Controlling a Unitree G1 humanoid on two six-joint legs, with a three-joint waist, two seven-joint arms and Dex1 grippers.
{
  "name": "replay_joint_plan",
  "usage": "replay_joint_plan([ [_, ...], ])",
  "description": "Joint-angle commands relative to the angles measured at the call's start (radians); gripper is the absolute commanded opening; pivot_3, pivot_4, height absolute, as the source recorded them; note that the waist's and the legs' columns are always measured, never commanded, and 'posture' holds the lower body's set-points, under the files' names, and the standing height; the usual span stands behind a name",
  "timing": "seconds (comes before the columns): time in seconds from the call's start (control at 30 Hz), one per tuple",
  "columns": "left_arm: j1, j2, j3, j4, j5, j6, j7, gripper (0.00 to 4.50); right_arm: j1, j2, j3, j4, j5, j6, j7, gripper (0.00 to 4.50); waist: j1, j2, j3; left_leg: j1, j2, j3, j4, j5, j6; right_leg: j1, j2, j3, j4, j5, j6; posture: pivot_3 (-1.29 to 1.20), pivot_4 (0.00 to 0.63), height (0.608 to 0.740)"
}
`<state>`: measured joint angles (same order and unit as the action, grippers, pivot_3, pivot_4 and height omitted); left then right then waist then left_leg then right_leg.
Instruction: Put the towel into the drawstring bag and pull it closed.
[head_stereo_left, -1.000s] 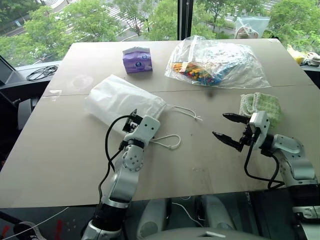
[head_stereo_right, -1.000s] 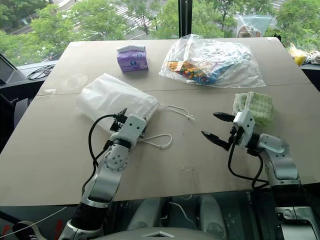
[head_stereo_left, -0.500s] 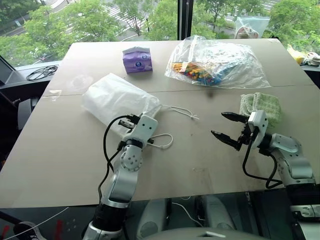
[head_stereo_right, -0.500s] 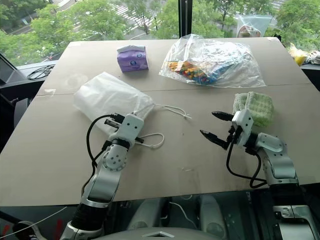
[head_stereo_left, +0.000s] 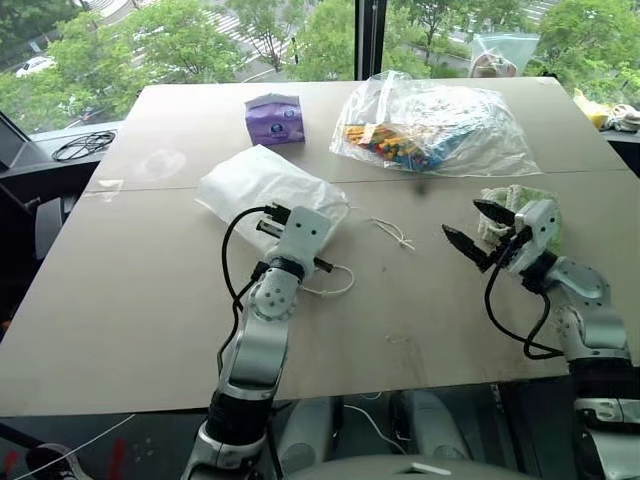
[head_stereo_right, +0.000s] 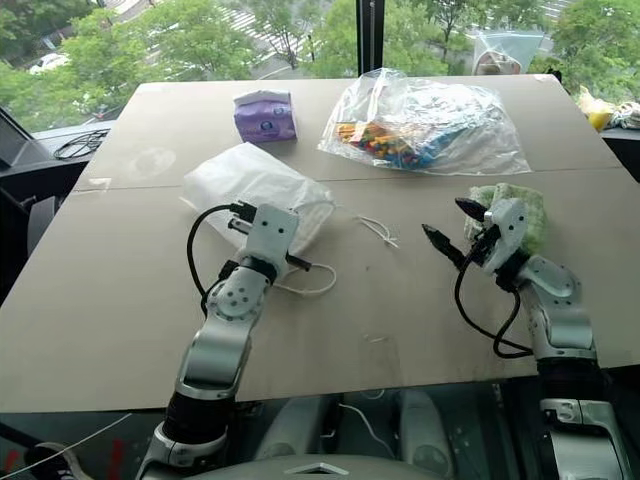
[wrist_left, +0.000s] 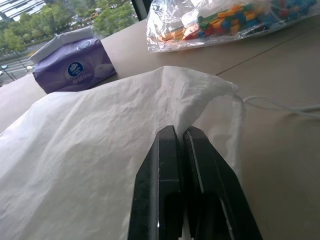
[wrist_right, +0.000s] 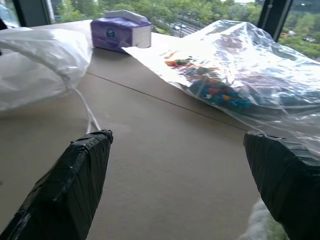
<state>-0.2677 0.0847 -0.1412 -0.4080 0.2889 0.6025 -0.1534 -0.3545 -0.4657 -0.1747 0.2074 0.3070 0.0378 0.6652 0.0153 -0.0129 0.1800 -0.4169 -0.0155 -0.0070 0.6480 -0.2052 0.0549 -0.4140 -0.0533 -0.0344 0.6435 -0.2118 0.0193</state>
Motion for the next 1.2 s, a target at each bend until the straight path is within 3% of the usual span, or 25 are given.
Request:
replay_joint_plan([
  [0.03,-0.054,-0.019,0.046,-0.062,-0.032,0.037,0.008,0.12,-0.045,-0.03,-0.034,0.033,-0.087,-0.024,-0.131,4.5,0.0,0.0,0.0,0.0,0.0,0.0,0.0,0.0,0.0,0.0,0.0,0.0,0.0,0.0,0.0,0.0,0.15,0.74],
  [0.3,-0.124,-0.038,0.114,-0.081,-0.103,0.102,0.003,0.12,-0.062,-0.091,0.018,0.1,-0.249,0.076,-0.273,4.5,-0.001,0.0,0.0,0.0,0.0,0.003,0.0,0.0,0.0,0.0,0.001,0.002,0.0,0.002,0.003,0.0,0.15,0.74],
  [0.6,-0.12,0.011,0.126,-0.074,-0.134,0.101,0.001,0.12,-0.109,-0.105,0.015,0.203,-0.368,0.122,-0.455,4.5,-0.001,0.0,0.0,0.001,0.0,0.004,0.0,0.0,0.0,0.0,0.002,0.003,0.0,0.002,0.004,0.0,0.15,0.74],
  [0.8,-0.103,0.026,0.107,-0.078,-0.139,0.095,0.005,0.12,-0.16,-0.061,-0.102,0.293,-0.302,0.309,-0.604,4.5,0.003,-0.001,0.0,0.001,0.0,0.004,0.001,0.0,0.0,0.0,0.002,0.005,0.0,0.004,0.003,0.0,0.15,0.74],
  [1.0,-0.096,0.038,0.095,-0.075,-0.137,0.09,0.008,0.12,-0.194,0.011,-0.204,0.293,-0.117,0.572,-0.551,4.5,0.001,-0.003,-0.001,0.001,0.0,0.004,0.001,0.0,0.0,0.001,0.002,0.005,0.0,0.004,0.004,0.0,0.15,0.74],
  [1.17,-0.088,0.044,0.09,-0.075,-0.137,0.087,0.012,0.12,-0.155,0.035,-0.14,0.182,-0.056,0.642,-0.416,4.5,-0.004,-0.006,-0.003,0.001,0.001,0.003,0.001,0.0,0.001,0.002,0.003,0.004,0.0,0.003,0.005,0.0,0.15,0.74],
  [1.2,-0.087,0.045,0.09,-0.075,-0.137,0.087,0.012,0.03,-0.146,0.039,-0.124,0.159,-0.05,0.649,-0.392,4.25,-0.006,-0.006,-0.003,0.002,0.001,0.003,0.001,0.0,0.0,0.002,0.003,0.004,0.0,0.003,0.005,0.0,0.15,0.74],
])
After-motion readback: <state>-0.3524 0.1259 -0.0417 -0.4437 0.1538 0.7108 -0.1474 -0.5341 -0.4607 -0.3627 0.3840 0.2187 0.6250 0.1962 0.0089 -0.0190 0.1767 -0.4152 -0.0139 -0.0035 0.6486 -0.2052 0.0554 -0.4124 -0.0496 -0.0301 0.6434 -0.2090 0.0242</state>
